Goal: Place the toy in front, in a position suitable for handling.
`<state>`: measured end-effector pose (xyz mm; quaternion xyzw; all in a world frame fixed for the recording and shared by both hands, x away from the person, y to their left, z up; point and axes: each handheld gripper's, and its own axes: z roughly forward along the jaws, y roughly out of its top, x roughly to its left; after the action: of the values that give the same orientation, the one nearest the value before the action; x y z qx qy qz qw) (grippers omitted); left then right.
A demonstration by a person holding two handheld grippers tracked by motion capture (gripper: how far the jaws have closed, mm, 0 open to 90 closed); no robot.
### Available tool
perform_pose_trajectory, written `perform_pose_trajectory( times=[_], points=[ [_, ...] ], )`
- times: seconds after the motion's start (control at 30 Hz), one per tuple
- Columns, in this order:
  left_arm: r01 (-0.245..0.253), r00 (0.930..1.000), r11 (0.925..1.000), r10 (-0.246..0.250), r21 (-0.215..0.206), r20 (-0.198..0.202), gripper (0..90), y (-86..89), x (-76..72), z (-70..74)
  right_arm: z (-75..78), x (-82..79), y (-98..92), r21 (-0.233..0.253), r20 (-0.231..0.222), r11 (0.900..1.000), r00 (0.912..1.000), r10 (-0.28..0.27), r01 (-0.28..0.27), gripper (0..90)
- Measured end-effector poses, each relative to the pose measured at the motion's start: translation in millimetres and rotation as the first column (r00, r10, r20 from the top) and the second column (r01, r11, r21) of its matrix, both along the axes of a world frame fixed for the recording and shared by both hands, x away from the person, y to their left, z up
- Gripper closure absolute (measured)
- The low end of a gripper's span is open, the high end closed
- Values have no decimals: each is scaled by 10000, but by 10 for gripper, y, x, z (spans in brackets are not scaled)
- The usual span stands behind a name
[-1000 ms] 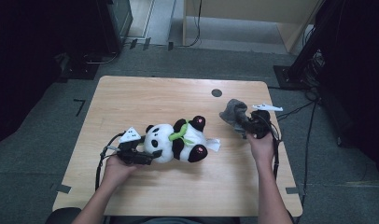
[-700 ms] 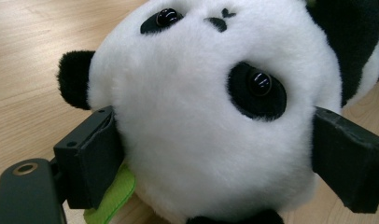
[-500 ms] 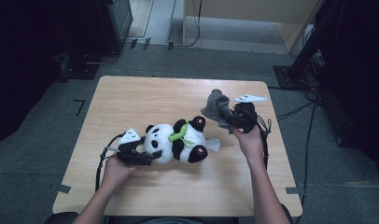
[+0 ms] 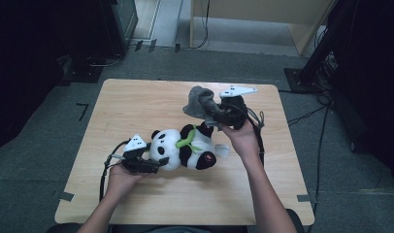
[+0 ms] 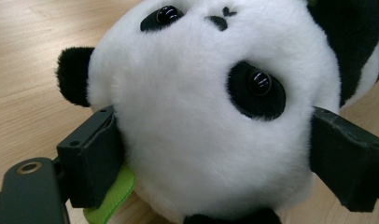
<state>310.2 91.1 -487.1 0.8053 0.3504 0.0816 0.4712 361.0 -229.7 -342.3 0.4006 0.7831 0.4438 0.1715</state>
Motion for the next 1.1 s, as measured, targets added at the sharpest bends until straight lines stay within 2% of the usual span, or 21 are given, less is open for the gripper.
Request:
perform_pose_trajectory(
  times=[0.27,0.5,0.6,0.77,1.1],
  points=[
    [-17,10000,10000,17,4,15,128,-5,-3,4,-157,89,486,-501,-475,9926,9930,1084,-1107,748],
    [19,10000,10000,-19,-23,73,132,-5,8,-7,-294,123,847,-293,-836,9763,9738,2113,-2143,748],
    [32,10000,10000,-32,-87,52,132,-7,19,-12,-403,157,955,-466,-1217,9706,9658,2290,-2360,748],
    [118,9999,9999,-118,-42,81,132,-22,39,-11,-548,186,1023,-642,-1618,9687,9604,2270,-2397,749],
    [106,9999,9999,-106,-16,11,135,-20,48,-10,-634,230,1017,-542,-1785,9678,9560,2327,-2457,744]
  ],
)
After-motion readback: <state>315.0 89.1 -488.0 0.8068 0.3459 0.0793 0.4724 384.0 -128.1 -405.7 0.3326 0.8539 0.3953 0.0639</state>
